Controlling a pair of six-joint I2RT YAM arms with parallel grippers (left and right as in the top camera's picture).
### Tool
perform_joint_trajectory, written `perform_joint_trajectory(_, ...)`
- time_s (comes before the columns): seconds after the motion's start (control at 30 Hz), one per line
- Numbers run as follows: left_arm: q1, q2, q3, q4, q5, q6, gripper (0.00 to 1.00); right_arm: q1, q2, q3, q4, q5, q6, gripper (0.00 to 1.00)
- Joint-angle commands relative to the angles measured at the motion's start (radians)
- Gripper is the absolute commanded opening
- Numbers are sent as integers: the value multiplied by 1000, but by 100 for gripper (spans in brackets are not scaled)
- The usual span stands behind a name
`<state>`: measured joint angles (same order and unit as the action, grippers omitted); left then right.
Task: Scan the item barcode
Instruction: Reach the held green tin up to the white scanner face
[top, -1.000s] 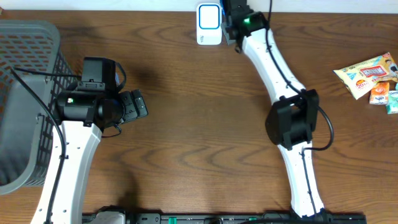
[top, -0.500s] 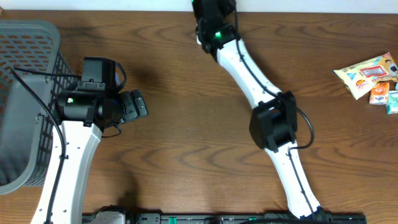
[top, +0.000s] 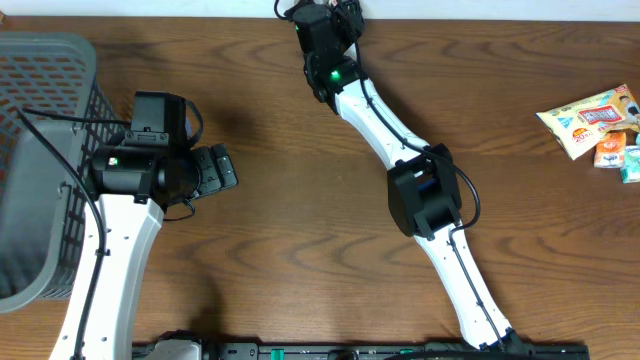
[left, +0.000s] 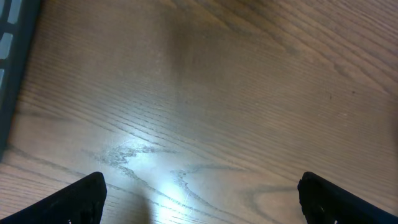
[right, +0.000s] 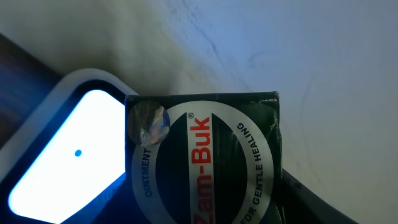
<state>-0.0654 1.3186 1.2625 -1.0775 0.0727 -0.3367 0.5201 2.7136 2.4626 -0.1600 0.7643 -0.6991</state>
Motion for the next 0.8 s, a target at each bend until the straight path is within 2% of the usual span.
perform_joint_trajectory(0.0, 5, 0, 1, -5, -3, 2, 98, -13, 3, 8, 2, 50, -14, 23)
perform_joint_trajectory(0.33, 5, 0, 1, -5, -3, 2, 98, -15, -2, 8, -24, 57, -2, 23)
perform_joint_trajectory(0.47, 5, 0, 1, -5, -3, 2, 98, -24, -29, 8, -69, 54, 108, 23)
perform_joint_trajectory(0.6, 5, 0, 1, -5, -3, 2, 98, -49, -87, 8, -141, 53, 159, 23)
perform_joint_trajectory(0.77, 5, 0, 1, -5, -3, 2, 98, -135, -203, 8, -270, 35, 296, 22)
